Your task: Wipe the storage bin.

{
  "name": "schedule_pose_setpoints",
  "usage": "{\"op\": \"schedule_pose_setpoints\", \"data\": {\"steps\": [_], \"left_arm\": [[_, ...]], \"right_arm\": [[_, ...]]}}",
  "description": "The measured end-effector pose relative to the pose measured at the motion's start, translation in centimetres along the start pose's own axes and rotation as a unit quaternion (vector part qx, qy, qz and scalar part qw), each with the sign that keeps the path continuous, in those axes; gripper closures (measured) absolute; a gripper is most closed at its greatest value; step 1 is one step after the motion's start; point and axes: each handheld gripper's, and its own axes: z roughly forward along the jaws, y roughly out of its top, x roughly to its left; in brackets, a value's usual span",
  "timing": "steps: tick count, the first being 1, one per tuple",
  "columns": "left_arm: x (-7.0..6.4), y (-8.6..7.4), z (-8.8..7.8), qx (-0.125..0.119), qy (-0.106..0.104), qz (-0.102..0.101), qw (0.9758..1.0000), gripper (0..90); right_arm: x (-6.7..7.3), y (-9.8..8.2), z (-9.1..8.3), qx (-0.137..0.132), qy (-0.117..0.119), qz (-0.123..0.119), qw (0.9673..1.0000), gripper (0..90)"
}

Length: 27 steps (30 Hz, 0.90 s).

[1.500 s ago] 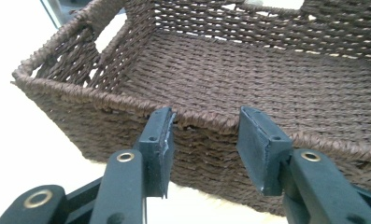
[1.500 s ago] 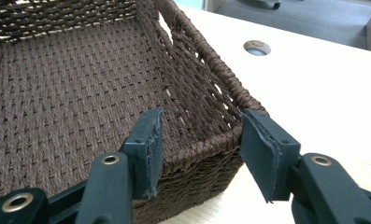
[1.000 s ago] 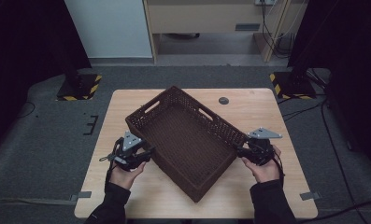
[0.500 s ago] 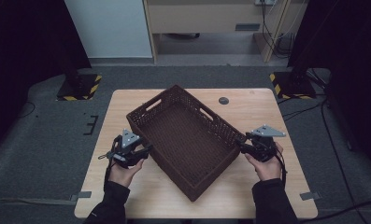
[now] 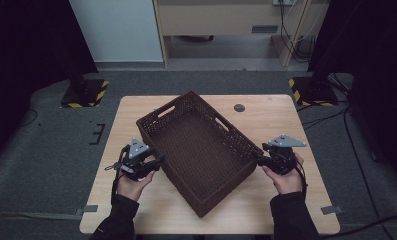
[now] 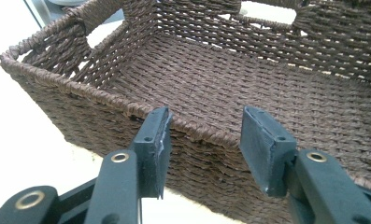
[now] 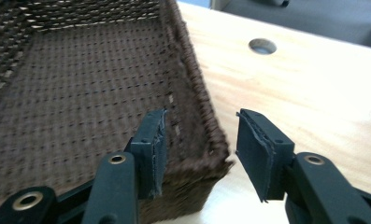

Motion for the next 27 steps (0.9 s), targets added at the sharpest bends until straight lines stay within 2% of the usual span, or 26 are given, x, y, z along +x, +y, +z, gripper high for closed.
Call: {"op": "schedule_pose_setpoints", "data": {"steps": [2, 5, 10, 15, 16, 17, 19, 22, 24, 25, 27], "left_arm": [[0.0, 0.0, 0.0, 0.001, 0.002, 0.002, 1.0, 51.2], [-0.1, 0.0, -0.1, 0.0, 0.008, 0.003, 1.0, 51.5], [-0.5, 0.0, -0.3, -0.002, -0.005, -0.002, 1.0, 50.3], [-0.7, -0.2, 0.2, 0.011, 0.01, 0.008, 0.9998, 51.8], [-0.5, -0.2, 0.4, 0.012, 0.009, 0.004, 0.9999, 52.3], [-0.4, -0.1, 0.5, 0.014, 0.006, -0.003, 0.9999, 52.3], [-0.3, -0.1, 0.6, 0.015, 0.006, -0.001, 0.9999, 51.9], [-0.5, -0.1, 0.7, 0.014, 0.016, 0.009, 0.9997, 51.9], [-0.5, -0.1, 0.7, 0.013, 0.019, 0.009, 0.9997, 52.0], [-0.5, -0.1, 0.7, 0.013, 0.019, 0.01, 0.9997, 52.0], [-0.7, -0.1, 0.5, 0.011, 0.025, 0.008, 0.9996, 52.0]], "right_arm": [[-0.2, -0.1, 0.3, 0.003, 0.004, -0.006, 1.0, 63.6], [0.1, -0.3, 0.5, 0.006, 0.002, -0.018, 0.9998, 66.4], [0.9, -0.3, -0.2, 0.023, 0.023, -0.024, 0.9992, 66.3], [1.8, 0.0, -0.5, 0.036, 0.036, -0.032, 0.9982, 65.6], [1.8, 0.0, -0.5, 0.035, 0.038, -0.033, 0.9981, 64.7], [1.7, 0.1, -0.3, 0.02, 0.04, -0.029, 0.9986, 61.1], [1.6, 0.3, -0.1, 0.006, 0.037, -0.031, 0.9988, 60.3], [1.5, 0.3, 0.5, 0.002, 0.039, -0.035, 0.9986, 67.8], [1.5, 0.1, 0.8, 0.006, 0.04, -0.038, 0.9985, 74.1], [1.5, 0.0, 0.9, 0.01, 0.046, -0.041, 0.998, 74.5], [1.6, -0.2, 0.9, 0.014, 0.04, -0.048, 0.9979, 78.6]]}}
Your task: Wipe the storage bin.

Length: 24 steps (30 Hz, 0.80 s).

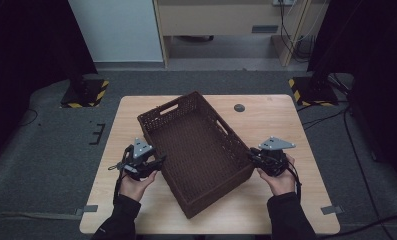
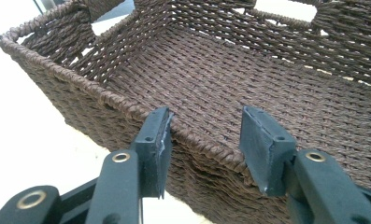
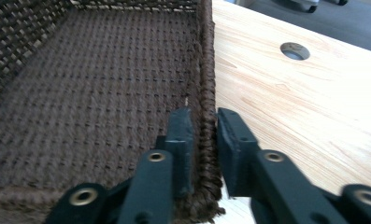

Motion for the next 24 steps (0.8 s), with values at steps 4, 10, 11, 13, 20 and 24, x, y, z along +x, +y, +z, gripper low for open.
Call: {"op": "schedule_pose_setpoints", "data": {"steps": [4, 10, 11, 13, 20, 24], "left_arm": [[-0.3, -0.2, -0.2, 0.003, 0.007, 0.007, 1.0, 49.3], [0.1, -0.3, 0.0, 0.002, 0.017, -0.001, 0.9998, 54.2], [0.2, -0.2, 0.1, 0.003, 0.019, 0.0, 0.9998, 54.3], [0.3, -0.2, 0.3, 0.002, 0.026, 0.004, 0.9996, 55.0], [0.7, -0.2, 0.6, -0.002, 0.03, 0.0, 0.9996, 55.8], [0.5, -0.3, 0.3, -0.002, 0.021, -0.001, 0.9998, 53.1]], "right_arm": [[0.3, 0.0, -0.6, 0.014, 0.026, 0.003, 0.9996, 80.5], [0.8, 0.4, -1.0, 0.01, 0.049, -0.001, 0.9987, 75.3], [0.8, 0.5, -0.9, 0.009, 0.048, -0.002, 0.9988, 73.6], [0.8, 0.7, -0.4, -0.001, 0.036, -0.006, 0.9993, 71.1], [0.8, 0.5, 0.8, -0.012, 0.043, 0.002, 0.999, 71.2], [1.5, 0.5, 1.0, 0.003, 0.038, -0.013, 0.9992, 76.8]]}}
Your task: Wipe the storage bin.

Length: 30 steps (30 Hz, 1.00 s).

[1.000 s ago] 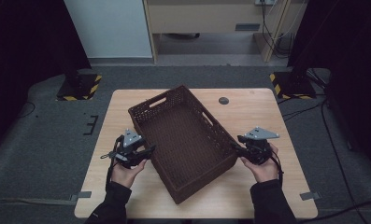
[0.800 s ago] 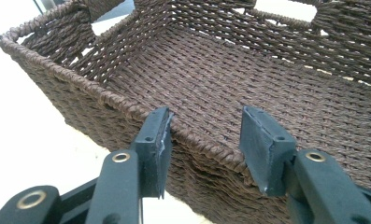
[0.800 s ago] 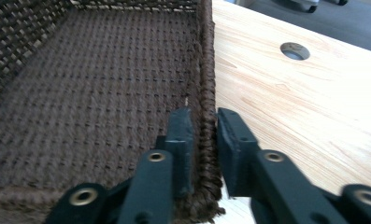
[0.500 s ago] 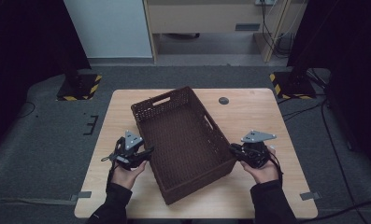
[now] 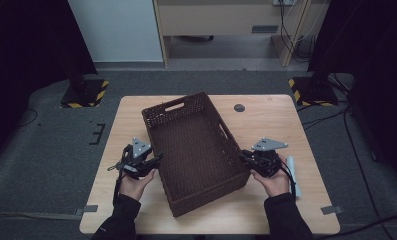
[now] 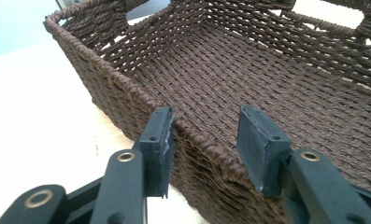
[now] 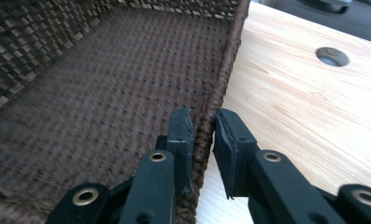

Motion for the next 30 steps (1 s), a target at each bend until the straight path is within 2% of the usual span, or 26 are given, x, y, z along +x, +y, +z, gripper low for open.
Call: {"op": "schedule_pose_setpoints", "data": {"steps": [2, 6, 8, 10, 12, 15, 19, 22, 24, 25, 26, 30], "left_arm": [[-0.3, -0.2, -0.2, 0.001, 0.0, 0.005, 1.0, 51.5], [-0.2, -0.4, -0.1, 0.007, 0.011, 0.01, 0.9999, 52.0], [0.1, -0.4, 0.0, 0.005, 0.008, 0.005, 0.9999, 53.7], [0.3, -0.3, 0.1, 0.004, 0.011, 0.004, 0.9999, 56.1], [0.4, -0.3, 0.3, 0.003, 0.015, 0.005, 0.9999, 57.0], [0.7, -0.1, 0.6, 0.003, 0.022, 0.005, 0.9997, 58.5], [0.9, -0.1, 0.7, 0.001, 0.02, 0.002, 0.9998, 58.8], [0.9, -0.2, 0.7, 0.003, 0.016, -0.004, 0.9999, 57.3], [0.8, -0.3, 0.6, 0.006, 0.014, -0.003, 0.9999, 52.9], [0.8, -0.3, 0.6, 0.007, 0.014, -0.004, 0.9999, 52.1], [0.8, -0.4, 0.5, 0.007, 0.015, -0.003, 0.9999, 51.5], [0.5, -0.6, 0.3, 0.012, 0.016, 0.002, 0.9998, 50.8]], "right_arm": [[0.3, 0.0, -0.2, 0.006, 0.001, 0.003, 1.0, 76.6], [0.7, 0.0, -1.1, 0.025, 0.042, 0.003, 0.9988, 73.3], [0.8, 0.2, -1.3, 0.027, 0.051, -0.002, 0.9983, 73.3], [0.8, 0.4, -1.3, 0.016, 0.051, 0.0, 0.9986, 68.8], [0.8, 0.6, -1.1, 0.003, 0.04, 0.002, 0.9992, 64.9], [0.8, 0.7, -0.4, -0.014, 0.012, 0.004, 0.9998, 60.5], [0.7, 0.6, 0.5, -0.029, 0.013, 0.016, 0.9994, 62.7], [1.1, 0.5, 0.8, -0.026, 0.02, 0.015, 0.9993, 70.0], [1.3, 0.5, 0.9, -0.018, 0.025, 0.013, 0.9995, 70.1], [1.8, 0.5, 0.8, -0.011, 0.013, 0.0, 0.9999, 71.3], [1.8, 0.5, 0.7, -0.01, 0.014, 0.002, 0.9998, 71.2], [2.3, 0.4, 0.1, -0.001, 0.038, 0.001, 0.9993, 69.0]]}}
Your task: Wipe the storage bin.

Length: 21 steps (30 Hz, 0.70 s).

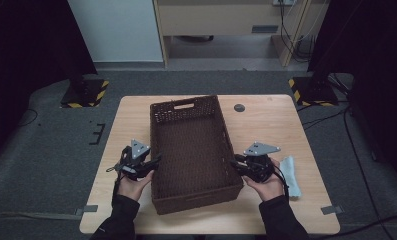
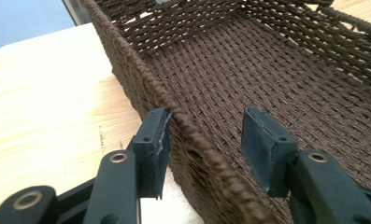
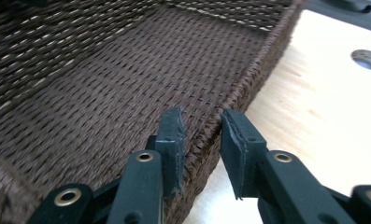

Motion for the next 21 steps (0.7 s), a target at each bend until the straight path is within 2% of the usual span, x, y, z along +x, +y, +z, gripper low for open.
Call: {"op": "schedule_pose_setpoints", "data": {"steps": [2, 4, 6, 7, 10, 13, 18, 20, 21], "left_arm": [[0.1, -0.1, 0.2, 0.005, 0.002, -0.002, 1.0, 52.2], [0.3, -0.2, 0.6, 0.013, -0.01, -0.01, 0.9998, 56.8], [0.3, -0.2, 0.7, 0.013, -0.009, -0.009, 0.9998, 57.6], [0.1, -0.1, 0.8, 0.015, 0.0, -0.004, 0.9999, 58.3], [0.1, -0.1, 0.9, 0.016, 0.005, 0.001, 0.9999, 59.7], [0.3, 0.0, 1.1, 0.014, 0.002, -0.003, 0.9999, 61.5], [0.4, 0.0, 1.2, 0.013, 0.001, 0.002, 0.9999, 61.9], [0.5, 0.0, 1.2, 0.012, 0.0, 0.002, 0.9999, 62.1], [0.5, 0.0, 1.3, 0.012, -0.001, 0.003, 0.9999, 62.3]], "right_arm": [[0.1, 0.1, -0.2, 0.003, 0.004, -0.004, 1.0, 68.6], [0.0, 0.3, -0.3, -0.011, 0.004, 0.002, 0.9999, 61.9], [-0.1, 0.4, -0.3, -0.027, -0.011, 0.002, 0.9996, 57.9], [-0.2, 0.5, -0.2, -0.033, -0.017, 0.004, 0.9993, 56.1], [-0.4, 0.5, 0.4, -0.04, -0.032, 0.006, 0.9987, 53.8], [-0.6, 0.3, 1.2, -0.041, -0.041, 0.011, 0.9982, 52.6], [-0.4, 0.1, 1.8, -0.036, -0.034, 0.017, 0.9986, 56.3], [0.0, 0.2, 1.9, -0.028, -0.026, 0.012, 0.9992, 60.1], [0.1, 0.2, 1.9, -0.026, -0.031, 0.006, 0.9992, 60.8]]}}
